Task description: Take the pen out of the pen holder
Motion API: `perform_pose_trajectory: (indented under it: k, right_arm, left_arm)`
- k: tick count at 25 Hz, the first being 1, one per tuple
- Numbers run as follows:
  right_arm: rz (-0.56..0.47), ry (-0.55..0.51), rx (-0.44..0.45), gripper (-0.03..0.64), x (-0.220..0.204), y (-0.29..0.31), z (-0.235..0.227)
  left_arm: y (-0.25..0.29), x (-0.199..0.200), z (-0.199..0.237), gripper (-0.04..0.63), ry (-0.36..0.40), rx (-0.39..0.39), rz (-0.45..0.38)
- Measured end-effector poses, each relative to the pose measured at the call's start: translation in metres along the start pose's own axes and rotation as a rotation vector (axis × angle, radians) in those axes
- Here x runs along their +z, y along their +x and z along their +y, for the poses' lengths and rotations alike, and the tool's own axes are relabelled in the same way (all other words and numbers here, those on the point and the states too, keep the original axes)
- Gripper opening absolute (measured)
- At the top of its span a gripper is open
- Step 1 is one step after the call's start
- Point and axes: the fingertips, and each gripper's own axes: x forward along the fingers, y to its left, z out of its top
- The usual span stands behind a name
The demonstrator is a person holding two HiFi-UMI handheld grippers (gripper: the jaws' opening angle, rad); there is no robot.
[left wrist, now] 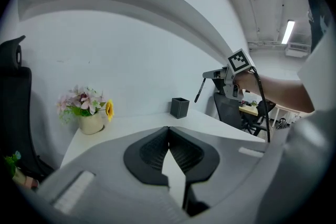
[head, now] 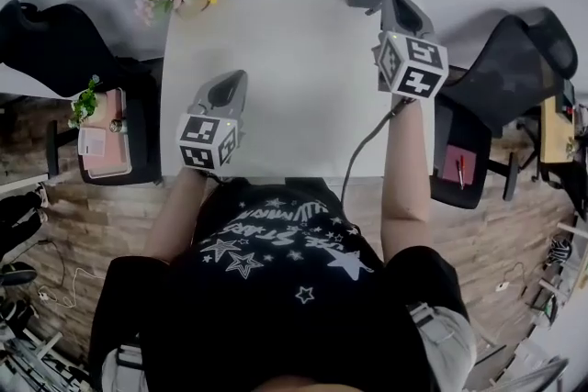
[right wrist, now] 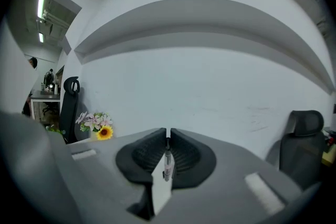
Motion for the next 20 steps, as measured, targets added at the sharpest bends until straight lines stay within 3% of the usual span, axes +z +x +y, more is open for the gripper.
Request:
perform_pose_trajectory:
  k: [20]
  right_arm:
    - [0.029, 0.188, -0.248, 0.026, -0.061, -0.176, 0.152]
  left_arm:
    - [-0.133, -0.054, 0.039, 0.010, 0.090, -0.287, -0.042]
